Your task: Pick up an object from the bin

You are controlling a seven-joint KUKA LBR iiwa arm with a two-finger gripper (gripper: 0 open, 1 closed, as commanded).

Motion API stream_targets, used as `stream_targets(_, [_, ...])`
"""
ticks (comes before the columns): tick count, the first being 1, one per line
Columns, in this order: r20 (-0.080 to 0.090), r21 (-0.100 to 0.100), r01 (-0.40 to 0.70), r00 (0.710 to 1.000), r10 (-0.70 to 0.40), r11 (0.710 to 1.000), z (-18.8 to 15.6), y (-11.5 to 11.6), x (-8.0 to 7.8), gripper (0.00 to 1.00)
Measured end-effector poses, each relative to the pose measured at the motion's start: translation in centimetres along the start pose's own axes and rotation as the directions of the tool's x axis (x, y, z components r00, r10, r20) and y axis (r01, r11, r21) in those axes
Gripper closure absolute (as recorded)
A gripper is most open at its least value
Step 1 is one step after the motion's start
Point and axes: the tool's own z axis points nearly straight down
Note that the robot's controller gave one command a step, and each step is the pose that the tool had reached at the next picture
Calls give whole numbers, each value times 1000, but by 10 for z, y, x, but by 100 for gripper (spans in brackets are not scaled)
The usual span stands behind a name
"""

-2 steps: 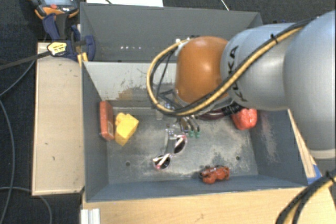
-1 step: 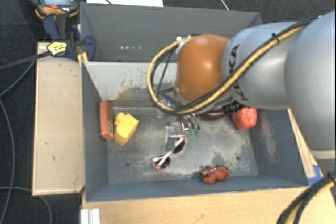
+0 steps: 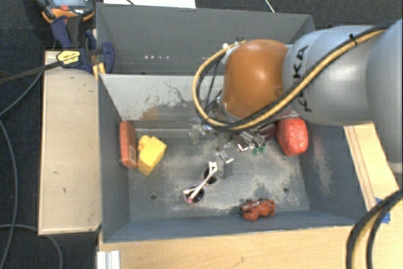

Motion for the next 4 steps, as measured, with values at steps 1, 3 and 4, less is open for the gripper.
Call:
stream_targets(1, [1, 0, -14, 1000, 14, 1000, 38, -3, 3, 0])
stream_targets(3, [-1, -1, -123, 992, 123, 992, 29, -27, 28, 100])
stream_targets(4, [6, 1, -95, 995, 95, 996, -20, -41, 30, 100])
